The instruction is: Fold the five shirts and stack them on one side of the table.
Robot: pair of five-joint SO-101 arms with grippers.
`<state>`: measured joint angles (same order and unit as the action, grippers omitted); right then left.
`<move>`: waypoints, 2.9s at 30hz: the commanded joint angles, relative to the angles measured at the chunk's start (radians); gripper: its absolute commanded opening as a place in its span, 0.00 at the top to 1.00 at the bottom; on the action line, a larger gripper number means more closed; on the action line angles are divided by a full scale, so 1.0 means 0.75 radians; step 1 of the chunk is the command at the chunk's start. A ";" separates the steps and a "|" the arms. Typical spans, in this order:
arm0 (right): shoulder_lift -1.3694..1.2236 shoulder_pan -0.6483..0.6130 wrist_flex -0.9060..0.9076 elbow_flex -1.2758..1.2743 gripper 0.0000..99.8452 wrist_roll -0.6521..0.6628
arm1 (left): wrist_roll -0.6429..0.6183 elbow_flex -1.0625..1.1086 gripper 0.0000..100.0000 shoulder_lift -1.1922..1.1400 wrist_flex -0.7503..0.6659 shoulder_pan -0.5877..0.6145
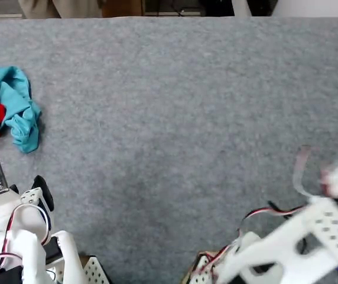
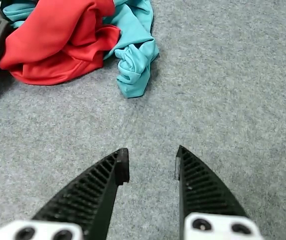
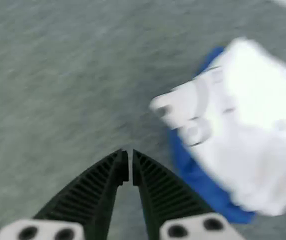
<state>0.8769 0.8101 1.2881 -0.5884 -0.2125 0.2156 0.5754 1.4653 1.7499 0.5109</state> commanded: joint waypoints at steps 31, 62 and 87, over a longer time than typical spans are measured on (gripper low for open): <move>-0.324 -1.789 -0.477 -0.185 0.98 -0.092 | 0.432 0.561 0.98 -0.126 -1.498 0.872; -0.320 -1.795 -0.430 -0.187 0.98 -0.090 | 0.039 -0.739 0.90 -2.659 -1.778 0.495; -0.318 -1.578 -0.338 -0.195 0.98 -0.098 | -0.127 -1.860 0.98 -1.912 -0.102 -0.092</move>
<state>0.6375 -0.4664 1.0058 -0.7894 -0.2908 0.1235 -0.6951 -0.1074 1.5812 0.5769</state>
